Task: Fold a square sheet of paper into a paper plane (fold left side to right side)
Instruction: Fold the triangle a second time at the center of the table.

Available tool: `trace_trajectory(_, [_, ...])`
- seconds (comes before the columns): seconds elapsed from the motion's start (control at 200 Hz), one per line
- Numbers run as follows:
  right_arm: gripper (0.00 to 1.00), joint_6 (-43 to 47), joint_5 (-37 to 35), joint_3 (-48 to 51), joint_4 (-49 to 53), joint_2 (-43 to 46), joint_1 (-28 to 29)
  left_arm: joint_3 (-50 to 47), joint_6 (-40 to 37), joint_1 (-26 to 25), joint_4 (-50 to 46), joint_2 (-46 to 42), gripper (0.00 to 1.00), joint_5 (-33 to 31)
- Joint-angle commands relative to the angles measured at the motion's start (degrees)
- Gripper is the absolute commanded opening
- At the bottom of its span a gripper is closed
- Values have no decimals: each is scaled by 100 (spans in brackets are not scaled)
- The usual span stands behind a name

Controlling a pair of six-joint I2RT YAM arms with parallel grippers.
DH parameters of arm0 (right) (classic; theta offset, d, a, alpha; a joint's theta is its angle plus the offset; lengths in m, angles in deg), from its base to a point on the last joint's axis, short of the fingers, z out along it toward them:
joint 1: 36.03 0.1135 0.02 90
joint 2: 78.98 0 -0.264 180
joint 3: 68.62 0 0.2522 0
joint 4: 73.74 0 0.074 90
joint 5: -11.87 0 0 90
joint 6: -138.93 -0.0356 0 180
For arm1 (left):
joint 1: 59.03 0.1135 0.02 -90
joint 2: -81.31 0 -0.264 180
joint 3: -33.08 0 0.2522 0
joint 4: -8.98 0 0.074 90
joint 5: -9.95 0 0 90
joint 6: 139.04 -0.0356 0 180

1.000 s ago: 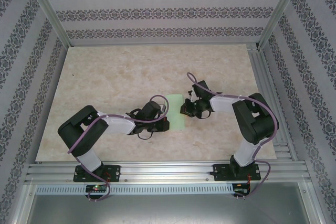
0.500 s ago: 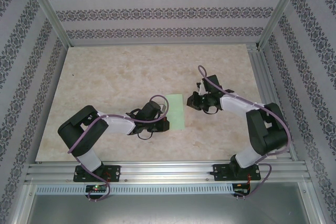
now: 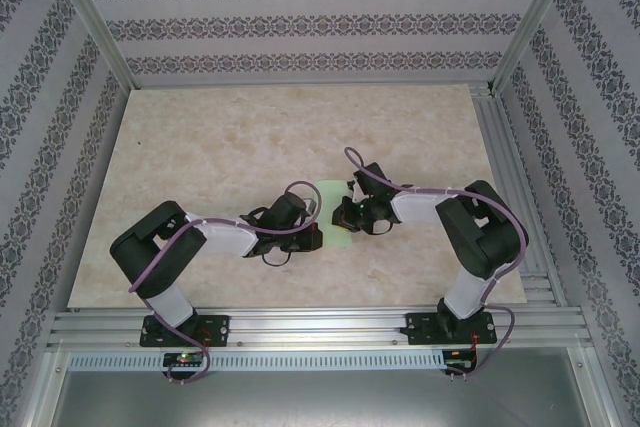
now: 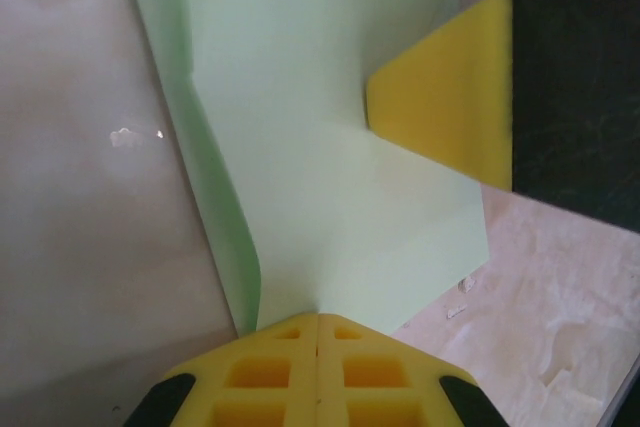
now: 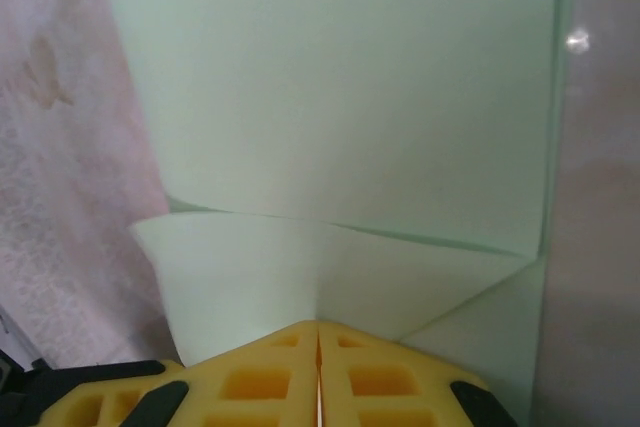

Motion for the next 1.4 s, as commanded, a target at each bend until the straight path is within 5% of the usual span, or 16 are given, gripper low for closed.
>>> trace_trajectory(0.0, [8, 46, -331, -115, 205, -196, -95, -363, 65, -98, -893, 54, 7, -228])
trace_trajectory(0.41, [8, 108, -414, -67, 379, -258, -198, -897, 217, -98, -1234, -673, 7, -312])
trace_trajectory(0.669, [8, 135, -348, -81, 334, -229, -162, -170, -9, -81, -1899, -1159, 9, -364])
trace_trajectory(0.994, [8, 147, -313, -74, 361, -167, -145, 677, -15, -72, -1217, -408, 9, 163])
trace_trajectory(1.394, [9, 156, -213, -61, 345, -57, -125, 716, -41, 21, -1233, 307, 8, -68])
